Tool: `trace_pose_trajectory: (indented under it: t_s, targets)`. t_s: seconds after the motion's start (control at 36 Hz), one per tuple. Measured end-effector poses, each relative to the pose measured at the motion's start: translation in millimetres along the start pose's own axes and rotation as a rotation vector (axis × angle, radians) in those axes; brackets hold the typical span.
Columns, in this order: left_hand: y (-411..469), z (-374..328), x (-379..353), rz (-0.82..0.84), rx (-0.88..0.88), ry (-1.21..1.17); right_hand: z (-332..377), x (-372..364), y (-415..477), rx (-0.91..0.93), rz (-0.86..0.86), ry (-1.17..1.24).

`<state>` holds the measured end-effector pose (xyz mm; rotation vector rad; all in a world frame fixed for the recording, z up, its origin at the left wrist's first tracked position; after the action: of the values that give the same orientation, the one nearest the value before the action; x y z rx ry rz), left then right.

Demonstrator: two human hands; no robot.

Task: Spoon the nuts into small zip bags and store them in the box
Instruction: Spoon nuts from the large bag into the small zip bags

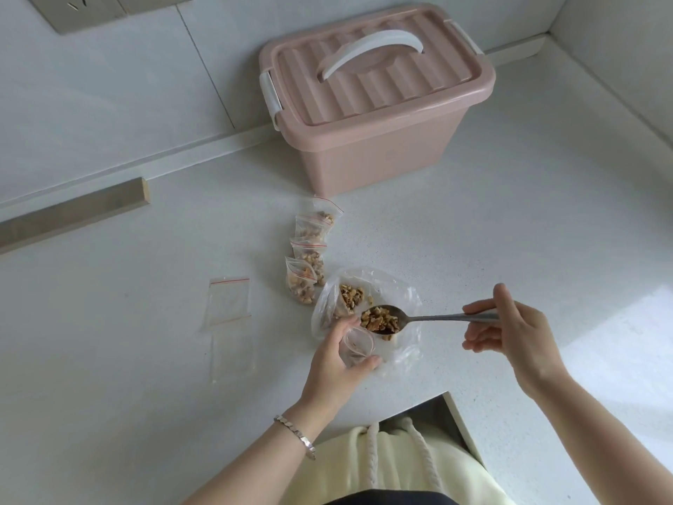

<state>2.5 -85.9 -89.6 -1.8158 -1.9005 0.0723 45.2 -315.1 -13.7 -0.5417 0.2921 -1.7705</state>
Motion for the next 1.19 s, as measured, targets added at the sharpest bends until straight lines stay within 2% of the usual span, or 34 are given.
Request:
trace_pose_trajectory:
  t_s: [0.19,0.33,0.44,0.53,0.78,1.03,1.19]
  targets:
    - [0,-3,-6,0.027,-0.051,0.043,30,-16,-8,0.151,0.059,-0.217]
    - [-1,-4,-5,0.017,-0.083,0.049,42,-40,-25,0.349,0.114,-0.367]
    - [-2,-1,1,-0.020,-0.079,0.049,49,-43,-38,0.474,0.097,-0.394]
    - [-5,-4,8,-0.057,-0.128,0.052,55,-37,-42,0.502,0.068,-0.370]
    - [-29,-5,44,-0.276,-0.234,-0.064,59,-6,-40,0.368,-0.099,-0.110]
    - [-34,-26,81,-0.497,-0.423,-0.079,41,4,-32,0.281,-0.152,-0.078]
    - [-16,-16,100,-0.644,-0.326,-0.123,34,2,-30,0.257,-0.143,-0.076]
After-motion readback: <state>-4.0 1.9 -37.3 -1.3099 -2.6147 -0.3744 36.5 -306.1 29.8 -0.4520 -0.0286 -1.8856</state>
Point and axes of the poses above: each hand's wrist, its own y-axis towards the middle knuckle, its own x-axis out of the back of the hand, z = x × y, the point moved 7 cm from there along y, towards the middle knuckle, and after that the axes turned 7 degrees about -z, right-handed, at the moved point
